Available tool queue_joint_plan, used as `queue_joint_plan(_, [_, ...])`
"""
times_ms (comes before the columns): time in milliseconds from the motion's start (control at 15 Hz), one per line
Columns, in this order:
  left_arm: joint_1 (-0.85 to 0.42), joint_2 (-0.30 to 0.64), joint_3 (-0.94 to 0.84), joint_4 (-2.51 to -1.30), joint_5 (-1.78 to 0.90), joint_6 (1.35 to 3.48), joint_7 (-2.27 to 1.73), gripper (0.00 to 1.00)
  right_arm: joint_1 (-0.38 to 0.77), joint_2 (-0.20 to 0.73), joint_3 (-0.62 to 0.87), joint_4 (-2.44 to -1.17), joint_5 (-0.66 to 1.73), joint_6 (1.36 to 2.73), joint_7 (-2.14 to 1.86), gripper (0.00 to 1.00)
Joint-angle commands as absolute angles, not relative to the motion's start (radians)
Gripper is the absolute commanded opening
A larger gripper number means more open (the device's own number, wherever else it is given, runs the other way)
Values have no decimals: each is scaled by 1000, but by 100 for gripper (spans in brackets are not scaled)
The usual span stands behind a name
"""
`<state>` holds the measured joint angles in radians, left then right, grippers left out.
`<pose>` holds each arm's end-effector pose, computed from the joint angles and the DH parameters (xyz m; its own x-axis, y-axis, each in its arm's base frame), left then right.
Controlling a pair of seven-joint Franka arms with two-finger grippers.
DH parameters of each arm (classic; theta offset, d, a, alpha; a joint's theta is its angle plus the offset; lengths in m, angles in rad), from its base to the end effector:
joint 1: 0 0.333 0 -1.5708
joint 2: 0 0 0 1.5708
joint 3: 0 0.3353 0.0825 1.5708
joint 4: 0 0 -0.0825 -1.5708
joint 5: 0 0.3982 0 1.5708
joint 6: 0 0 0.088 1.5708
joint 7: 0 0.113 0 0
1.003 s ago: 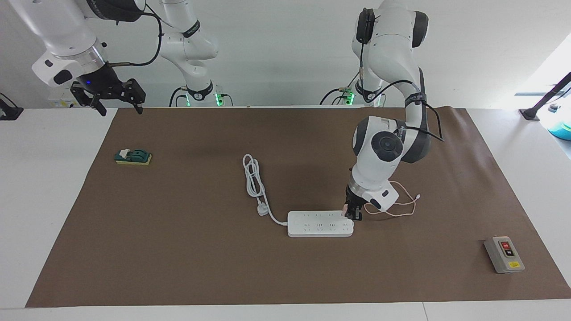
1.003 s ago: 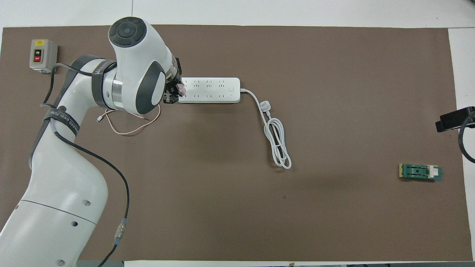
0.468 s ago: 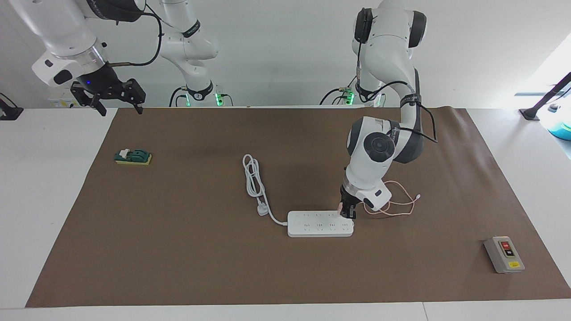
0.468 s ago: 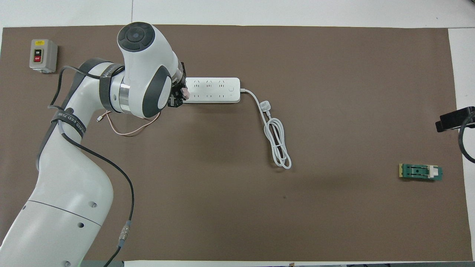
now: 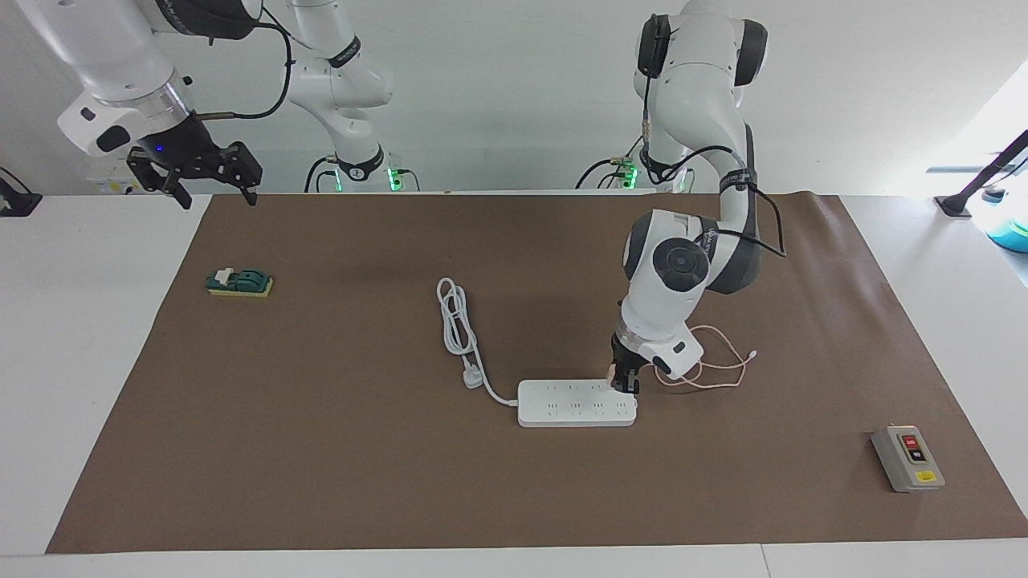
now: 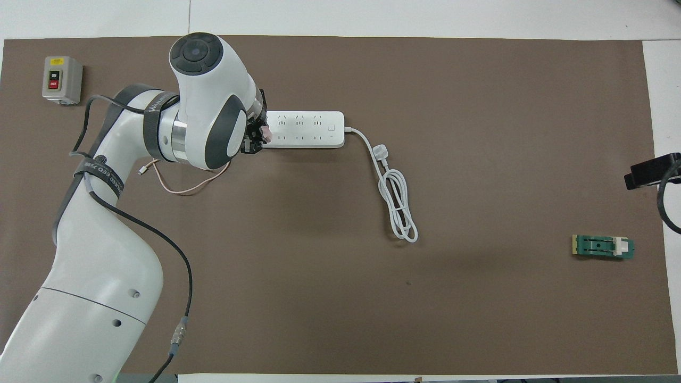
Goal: Plug charger into power strip
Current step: 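Press the charger prongs into the strip socket with the left gripper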
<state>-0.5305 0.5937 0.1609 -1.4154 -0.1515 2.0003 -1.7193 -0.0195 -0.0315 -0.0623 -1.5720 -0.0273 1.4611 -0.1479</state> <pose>0.6765 -0.2970 0.3608 0.1835 0.9819 -0.0471 0.9829 -0.1841 -0.0085 0.5440 -0.0485 0.6456 0.9946 0.0635 -0.0822 0.0648 -0.9978 0.0133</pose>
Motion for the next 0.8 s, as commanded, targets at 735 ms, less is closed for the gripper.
queue_joint_plan(735, [-548, 586, 170, -1456, -155, 2043, -1718, 0, -32, -44, -52, -1582, -40, 1453, -169, 100])
